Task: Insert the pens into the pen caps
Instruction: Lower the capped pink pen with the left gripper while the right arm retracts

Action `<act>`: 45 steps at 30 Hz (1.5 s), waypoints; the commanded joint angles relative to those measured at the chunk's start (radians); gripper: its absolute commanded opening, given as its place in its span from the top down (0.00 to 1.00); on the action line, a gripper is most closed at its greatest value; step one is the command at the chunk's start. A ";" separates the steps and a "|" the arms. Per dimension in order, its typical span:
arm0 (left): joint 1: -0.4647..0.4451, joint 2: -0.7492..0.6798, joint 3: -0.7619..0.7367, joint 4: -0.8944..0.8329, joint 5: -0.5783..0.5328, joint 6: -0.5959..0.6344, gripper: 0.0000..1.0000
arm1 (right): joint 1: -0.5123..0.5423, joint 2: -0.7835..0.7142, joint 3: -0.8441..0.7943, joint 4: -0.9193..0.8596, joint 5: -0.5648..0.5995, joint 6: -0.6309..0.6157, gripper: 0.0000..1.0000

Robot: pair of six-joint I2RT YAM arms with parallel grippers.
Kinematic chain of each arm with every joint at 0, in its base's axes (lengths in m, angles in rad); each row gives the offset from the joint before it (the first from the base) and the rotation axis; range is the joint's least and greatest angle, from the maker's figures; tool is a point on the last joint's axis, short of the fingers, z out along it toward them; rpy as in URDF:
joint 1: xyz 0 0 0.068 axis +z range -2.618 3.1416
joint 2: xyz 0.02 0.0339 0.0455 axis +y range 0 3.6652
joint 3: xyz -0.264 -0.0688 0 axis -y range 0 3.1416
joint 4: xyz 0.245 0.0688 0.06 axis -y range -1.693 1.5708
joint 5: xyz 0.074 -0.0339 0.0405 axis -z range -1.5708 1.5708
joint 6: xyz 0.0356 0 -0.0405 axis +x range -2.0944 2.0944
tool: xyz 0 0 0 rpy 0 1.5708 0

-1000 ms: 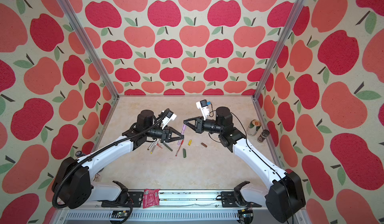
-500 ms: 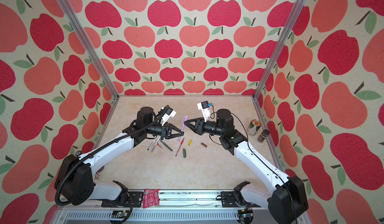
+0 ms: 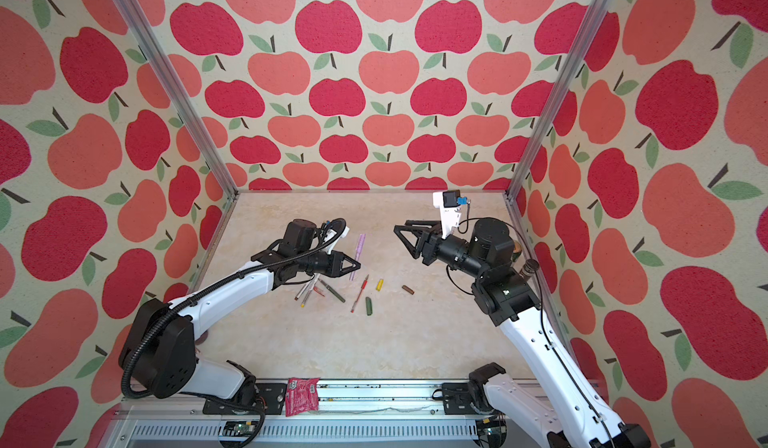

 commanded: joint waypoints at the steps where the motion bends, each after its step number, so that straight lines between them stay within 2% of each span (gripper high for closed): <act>1: 0.013 0.064 0.118 -0.172 -0.217 -0.005 0.96 | -0.005 0.017 -0.014 -0.222 0.202 -0.046 0.47; 6: 0.025 0.183 0.268 -0.294 -0.331 -0.020 0.94 | -0.006 0.006 -0.060 -0.298 0.329 -0.045 0.47; 10: 0.033 0.289 0.362 -0.349 -0.433 -0.089 0.94 | -0.004 0.017 -0.081 -0.320 0.358 -0.048 0.47; 14: 0.035 0.412 0.453 -0.427 -0.459 -0.116 0.94 | -0.003 0.031 -0.091 -0.317 0.364 -0.052 0.47; 19: 0.028 0.482 0.462 -0.419 -0.486 -0.151 0.93 | -0.003 0.039 -0.095 -0.314 0.359 -0.065 0.47; 26: 0.007 0.551 0.500 -0.429 -0.532 -0.147 0.83 | -0.003 0.049 -0.098 -0.305 0.358 -0.076 0.46; 36: 0.000 0.627 0.561 -0.450 -0.573 -0.140 0.82 | -0.005 0.048 -0.102 -0.297 0.360 -0.082 0.46; 45: -0.005 0.641 0.547 -0.439 -0.568 -0.147 0.81 | -0.006 0.027 -0.104 -0.299 0.363 -0.080 0.46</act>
